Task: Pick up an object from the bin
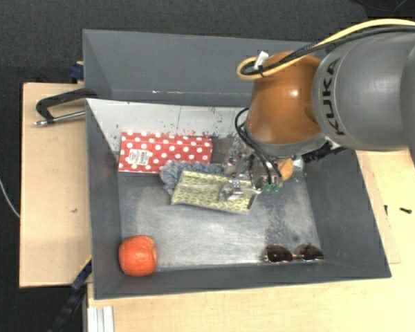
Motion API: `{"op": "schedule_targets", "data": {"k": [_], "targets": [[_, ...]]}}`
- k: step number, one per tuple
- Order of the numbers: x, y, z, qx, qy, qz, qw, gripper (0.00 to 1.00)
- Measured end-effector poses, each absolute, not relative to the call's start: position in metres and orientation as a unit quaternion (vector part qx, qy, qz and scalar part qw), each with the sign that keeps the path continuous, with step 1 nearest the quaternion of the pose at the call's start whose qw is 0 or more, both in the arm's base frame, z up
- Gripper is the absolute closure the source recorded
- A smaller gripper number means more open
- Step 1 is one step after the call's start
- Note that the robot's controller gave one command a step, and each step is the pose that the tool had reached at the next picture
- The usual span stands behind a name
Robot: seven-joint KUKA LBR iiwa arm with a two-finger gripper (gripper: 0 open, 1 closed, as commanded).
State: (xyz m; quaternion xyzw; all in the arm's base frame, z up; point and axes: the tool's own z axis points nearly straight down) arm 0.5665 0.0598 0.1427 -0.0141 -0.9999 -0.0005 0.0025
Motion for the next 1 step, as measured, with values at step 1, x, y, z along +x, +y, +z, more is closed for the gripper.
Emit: {"op": "schedule_targets", "data": {"k": [1], "targets": [[0.5706,0.0531,0.2007,0.003,-1.000,0.000,-0.003,1.00]]}}
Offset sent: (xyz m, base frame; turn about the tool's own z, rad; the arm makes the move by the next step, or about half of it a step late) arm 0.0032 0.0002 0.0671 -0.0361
